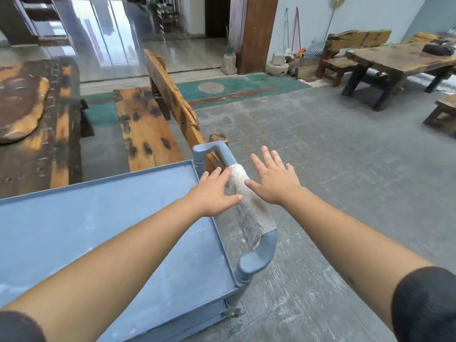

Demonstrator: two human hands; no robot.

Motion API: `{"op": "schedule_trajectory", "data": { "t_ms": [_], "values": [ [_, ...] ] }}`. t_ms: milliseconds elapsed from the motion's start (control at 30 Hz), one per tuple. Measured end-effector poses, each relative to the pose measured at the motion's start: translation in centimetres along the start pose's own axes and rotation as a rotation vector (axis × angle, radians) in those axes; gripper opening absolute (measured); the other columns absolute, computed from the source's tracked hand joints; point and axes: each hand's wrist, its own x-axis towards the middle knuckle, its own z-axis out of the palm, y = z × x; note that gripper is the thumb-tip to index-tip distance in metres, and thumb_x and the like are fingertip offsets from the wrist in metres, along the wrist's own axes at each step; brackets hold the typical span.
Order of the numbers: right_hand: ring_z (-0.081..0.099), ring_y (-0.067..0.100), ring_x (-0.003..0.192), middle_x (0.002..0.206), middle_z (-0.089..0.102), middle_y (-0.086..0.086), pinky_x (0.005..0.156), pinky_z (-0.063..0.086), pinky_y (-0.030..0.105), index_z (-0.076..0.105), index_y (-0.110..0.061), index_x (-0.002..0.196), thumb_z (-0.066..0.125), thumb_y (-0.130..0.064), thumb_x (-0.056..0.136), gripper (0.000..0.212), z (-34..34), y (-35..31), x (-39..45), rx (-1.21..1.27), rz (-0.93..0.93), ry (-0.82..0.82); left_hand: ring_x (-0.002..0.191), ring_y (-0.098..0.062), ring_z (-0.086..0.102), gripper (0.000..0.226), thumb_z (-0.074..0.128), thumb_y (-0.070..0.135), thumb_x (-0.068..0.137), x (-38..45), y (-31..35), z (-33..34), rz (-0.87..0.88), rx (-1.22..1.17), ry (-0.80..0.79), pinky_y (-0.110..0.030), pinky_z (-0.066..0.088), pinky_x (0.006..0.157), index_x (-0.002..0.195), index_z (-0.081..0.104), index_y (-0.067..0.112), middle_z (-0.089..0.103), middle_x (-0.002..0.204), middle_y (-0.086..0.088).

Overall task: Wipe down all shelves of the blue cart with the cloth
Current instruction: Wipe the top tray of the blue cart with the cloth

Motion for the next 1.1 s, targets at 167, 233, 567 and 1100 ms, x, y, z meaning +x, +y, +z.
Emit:
{"op": "schedule_trajectory", "data": {
  "t_ms": [167, 233, 567, 1100],
  "values": [
    [-0.003, 0.023, 0.152, 0.166, -0.009, -0.001, 0.118, 0.015, 0.056, 0.002, -0.032, 0.156, 0.030, -0.064, 0.096, 0.073, 3.3, 0.6, 4.3, 0.059, -0.044, -0.176, 0.147, -0.032, 0.014, 0.090, 0.063, 0.042, 0.086, 3.8, 0.1, 3.9, -0.076, -0.263, -0.094, -0.036, 0.017, 0.117, 0.154, 0.010, 0.013, 0.013, 0.161, -0.014],
    [0.003, 0.025, 0.152, 0.166, 0.001, 0.001, 0.119, 0.017, 0.054, 0.009, -0.030, 0.156, 0.029, -0.061, 0.098, 0.069, 4.5, 0.5, 5.8, 0.141, -0.094, -0.216, 0.133, -0.030, 0.041, 0.074, 0.064, 0.031, 0.080, 5.1, 0.1, 4.3, -0.130, -0.537, 0.045, -0.031, 0.034, 0.106, 0.145, 0.035, 0.011, 0.041, 0.148, -0.015],
    [0.054, 0.032, 0.103, 0.113, 0.059, 0.014, 0.076, 0.036, 0.036, 0.045, -0.015, 0.120, 0.040, -0.014, 0.094, 0.026, 5.0, -0.2, 9.1, 0.581, -0.005, -0.160, 0.062, -0.017, 0.049, 0.022, 0.049, 0.002, 0.082, 8.1, -0.5, 4.7, -0.289, -0.785, 0.065, -0.029, 0.038, 0.052, 0.101, 0.052, 0.012, 0.054, 0.072, 0.000],
    [0.053, 0.012, 0.075, 0.082, 0.060, -0.005, 0.070, 0.042, 0.031, 0.060, -0.018, 0.088, 0.066, -0.031, 0.091, 0.015, 0.4, 3.8, 4.4, 0.607, -0.139, -0.088, 0.076, -0.010, 0.053, 0.018, 0.071, 0.035, 0.084, 3.7, -1.4, -0.7, -0.005, -0.390, 0.223, -0.028, 0.035, 0.061, 0.084, 0.056, 0.025, 0.060, 0.082, 0.008]
  ]
}}
